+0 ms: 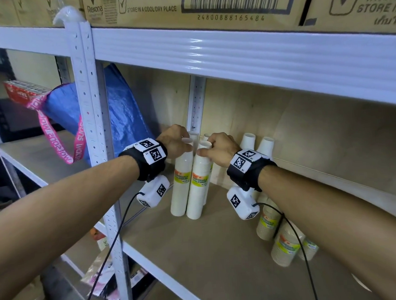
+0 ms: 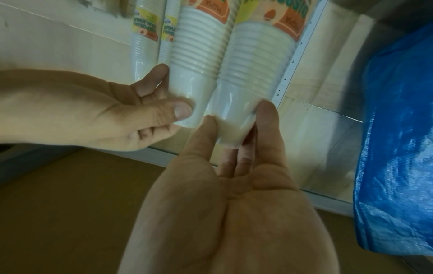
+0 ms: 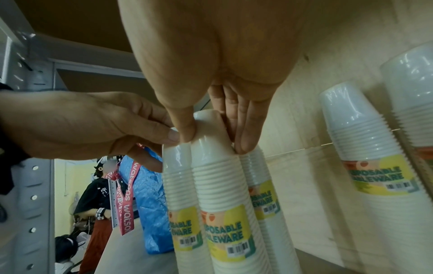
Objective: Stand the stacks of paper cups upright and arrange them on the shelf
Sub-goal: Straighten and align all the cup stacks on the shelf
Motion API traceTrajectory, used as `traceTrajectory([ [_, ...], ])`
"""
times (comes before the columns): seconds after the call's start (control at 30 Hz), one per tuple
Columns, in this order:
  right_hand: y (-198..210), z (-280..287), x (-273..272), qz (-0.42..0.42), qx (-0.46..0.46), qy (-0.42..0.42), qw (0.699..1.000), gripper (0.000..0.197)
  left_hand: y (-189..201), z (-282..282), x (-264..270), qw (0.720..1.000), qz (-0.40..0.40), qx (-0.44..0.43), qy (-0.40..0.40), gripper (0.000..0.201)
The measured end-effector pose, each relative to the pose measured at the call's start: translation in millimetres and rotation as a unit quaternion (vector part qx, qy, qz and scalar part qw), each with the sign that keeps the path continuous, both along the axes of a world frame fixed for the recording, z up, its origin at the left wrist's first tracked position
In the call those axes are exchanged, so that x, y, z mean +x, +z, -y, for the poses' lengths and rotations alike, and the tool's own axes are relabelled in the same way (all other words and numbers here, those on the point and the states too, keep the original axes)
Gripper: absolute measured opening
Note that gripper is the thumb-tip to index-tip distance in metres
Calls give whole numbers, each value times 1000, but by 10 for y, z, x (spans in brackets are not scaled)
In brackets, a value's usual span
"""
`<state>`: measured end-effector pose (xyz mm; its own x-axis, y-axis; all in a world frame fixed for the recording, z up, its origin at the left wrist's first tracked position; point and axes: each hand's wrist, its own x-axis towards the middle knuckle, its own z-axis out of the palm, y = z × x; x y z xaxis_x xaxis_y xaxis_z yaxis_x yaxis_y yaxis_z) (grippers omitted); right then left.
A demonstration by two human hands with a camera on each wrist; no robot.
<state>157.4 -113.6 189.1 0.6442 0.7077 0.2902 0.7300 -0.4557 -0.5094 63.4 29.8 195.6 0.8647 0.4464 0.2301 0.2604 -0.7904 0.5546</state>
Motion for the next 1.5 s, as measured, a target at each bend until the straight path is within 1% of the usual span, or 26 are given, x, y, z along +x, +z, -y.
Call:
traceTrajectory([
  [0.27,92,191,-42,-23,11,-4,1000,23,100,124,13,999,-16,32,0,34],
  [0.4,161,317,-9,-20,9,-16,1000,28,178,215,52,999,-21,8,-22,30],
  [0.57,245,521,85,-6,4,-45,999,31,295,402,154,998,-20,-6,-58,32],
  [0.67,282,668,160,4,7,-73,997,32,327,510,269,997,-23,4,-78,34],
  [0.77,317,811,237,0,10,-82,997,30,342,599,403,995,-19,8,-94,38],
  [0.8,325,854,259,2,11,-88,996,32,345,624,453,995,-18,15,-101,38],
  [0.9,312,951,339,1,24,-109,994,38,339,689,587,993,-8,28,-111,38],
  [1.07,294,1050,471,22,2,-119,993,29,292,753,788,993,5,57,-107,40],
  [1.2,284,1079,575,26,-10,-133,991,31,241,779,929,993,11,44,-112,38],
  [1.37,255,1096,697,21,-25,-145,989,29,182,814,1047,991,17,53,-123,34],
  [1.5,199,1082,810,8,-30,-150,988,34,143,827,1140,990,19,44,-132,35],
])
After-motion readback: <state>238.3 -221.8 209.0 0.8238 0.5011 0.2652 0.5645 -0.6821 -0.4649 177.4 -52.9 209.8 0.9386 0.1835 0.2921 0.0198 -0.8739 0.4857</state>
